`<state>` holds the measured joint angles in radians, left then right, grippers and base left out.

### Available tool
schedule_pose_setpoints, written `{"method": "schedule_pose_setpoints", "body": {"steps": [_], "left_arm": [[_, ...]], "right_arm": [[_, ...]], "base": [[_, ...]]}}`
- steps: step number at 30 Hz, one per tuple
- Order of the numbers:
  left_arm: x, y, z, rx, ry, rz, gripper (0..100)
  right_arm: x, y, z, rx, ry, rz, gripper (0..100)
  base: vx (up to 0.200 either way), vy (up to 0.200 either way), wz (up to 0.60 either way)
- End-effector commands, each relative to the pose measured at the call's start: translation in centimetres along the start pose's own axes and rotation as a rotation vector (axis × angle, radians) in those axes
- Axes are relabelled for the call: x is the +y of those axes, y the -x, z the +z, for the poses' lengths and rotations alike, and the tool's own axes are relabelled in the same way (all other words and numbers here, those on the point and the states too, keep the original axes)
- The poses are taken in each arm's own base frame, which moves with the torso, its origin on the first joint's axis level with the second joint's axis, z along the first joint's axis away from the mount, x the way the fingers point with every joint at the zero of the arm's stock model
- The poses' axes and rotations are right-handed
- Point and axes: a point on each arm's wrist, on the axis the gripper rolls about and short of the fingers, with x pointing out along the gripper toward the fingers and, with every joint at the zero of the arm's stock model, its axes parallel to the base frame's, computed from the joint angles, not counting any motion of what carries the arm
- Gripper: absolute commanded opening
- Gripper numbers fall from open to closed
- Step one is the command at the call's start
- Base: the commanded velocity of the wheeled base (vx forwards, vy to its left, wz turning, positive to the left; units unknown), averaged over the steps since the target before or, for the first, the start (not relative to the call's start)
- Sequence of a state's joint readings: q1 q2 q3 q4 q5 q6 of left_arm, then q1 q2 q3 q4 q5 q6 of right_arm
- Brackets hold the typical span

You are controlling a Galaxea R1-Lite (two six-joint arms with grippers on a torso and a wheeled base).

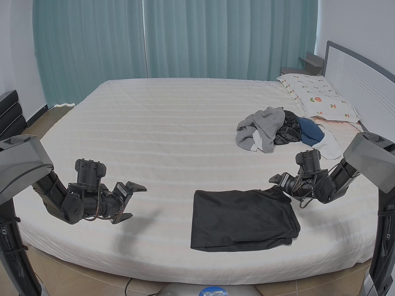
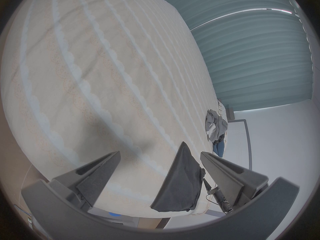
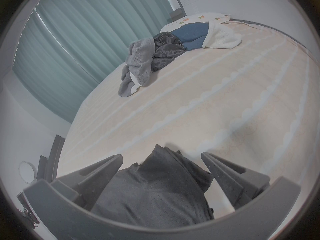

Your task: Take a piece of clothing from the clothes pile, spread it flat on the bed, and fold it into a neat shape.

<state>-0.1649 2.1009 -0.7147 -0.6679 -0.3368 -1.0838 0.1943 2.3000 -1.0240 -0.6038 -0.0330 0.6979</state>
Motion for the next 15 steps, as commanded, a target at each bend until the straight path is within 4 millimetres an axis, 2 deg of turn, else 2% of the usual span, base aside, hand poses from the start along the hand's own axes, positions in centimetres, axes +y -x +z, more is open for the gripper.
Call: {"method": "schedule_pose_setpoints", "body": {"steps": [1, 6, 15], "left_arm": [[-0.1, -0.1, -0.1, 0.003, -0.002, -0.001, 100], [-0.2, -0.1, -0.2, 0.007, -0.006, -0.002, 100], [-0.6, -0.4, -0.4, 0.01, -0.015, -0.012, 100]], "right_arm": [[0.1, 1.8, 1.0, -0.028, -0.049, 0.048, 100], [0.1, 2.6, 0.2, 0.024, -0.113, 0.116, 100], [-0.6, 2.0, -0.8, 0.05, -0.139, 0.161, 100]], "base": [[0.0, 0.0, 0.0], [0.0, -0.2, 0.0], [0.0, -0.2, 0.0]]}}
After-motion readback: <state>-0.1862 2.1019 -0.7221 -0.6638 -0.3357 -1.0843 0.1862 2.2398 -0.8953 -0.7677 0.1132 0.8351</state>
